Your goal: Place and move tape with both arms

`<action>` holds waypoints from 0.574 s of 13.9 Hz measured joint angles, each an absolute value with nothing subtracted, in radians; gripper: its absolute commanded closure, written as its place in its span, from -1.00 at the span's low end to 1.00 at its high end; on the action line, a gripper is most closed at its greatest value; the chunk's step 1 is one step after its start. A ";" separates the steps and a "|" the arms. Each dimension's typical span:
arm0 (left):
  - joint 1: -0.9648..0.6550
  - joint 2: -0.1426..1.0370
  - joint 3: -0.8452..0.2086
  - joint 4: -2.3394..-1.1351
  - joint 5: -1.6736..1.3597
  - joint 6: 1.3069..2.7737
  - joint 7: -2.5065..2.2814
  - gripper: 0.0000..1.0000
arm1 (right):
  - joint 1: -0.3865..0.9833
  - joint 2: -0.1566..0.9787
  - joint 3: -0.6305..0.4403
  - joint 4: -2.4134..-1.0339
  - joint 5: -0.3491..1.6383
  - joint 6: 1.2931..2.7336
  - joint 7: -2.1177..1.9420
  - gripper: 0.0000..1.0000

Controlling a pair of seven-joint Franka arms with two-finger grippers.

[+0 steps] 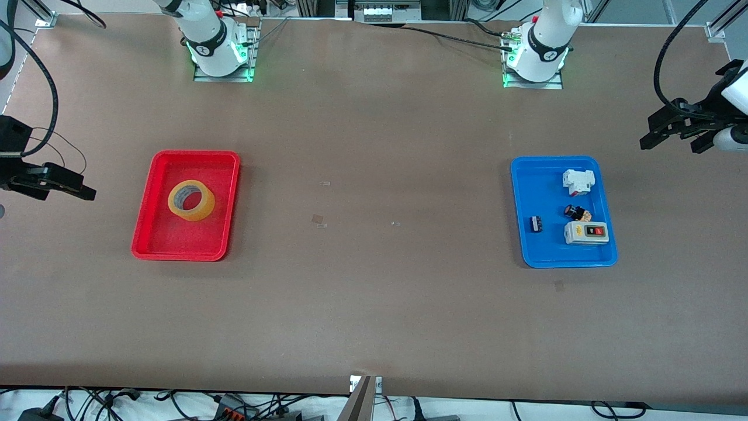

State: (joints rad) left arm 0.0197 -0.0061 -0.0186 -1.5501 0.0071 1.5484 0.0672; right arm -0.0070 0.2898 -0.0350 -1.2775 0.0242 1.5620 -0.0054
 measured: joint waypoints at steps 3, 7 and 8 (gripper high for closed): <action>0.020 -0.006 -0.019 -1.540 0.007 1.531 0.067 -1.00 | -0.026 0.280 -0.009 -1.292 0.024 1.567 -0.005 -0.99; 0.020 -0.006 -0.019 -1.539 0.007 1.529 0.066 -1.00 | -0.027 0.193 -0.006 -1.447 0.024 1.644 -0.010 -0.99; 0.020 -0.006 -0.019 -1.539 0.007 1.529 0.066 -1.00 | -0.028 0.150 -0.005 -1.513 0.024 1.667 -0.012 -0.99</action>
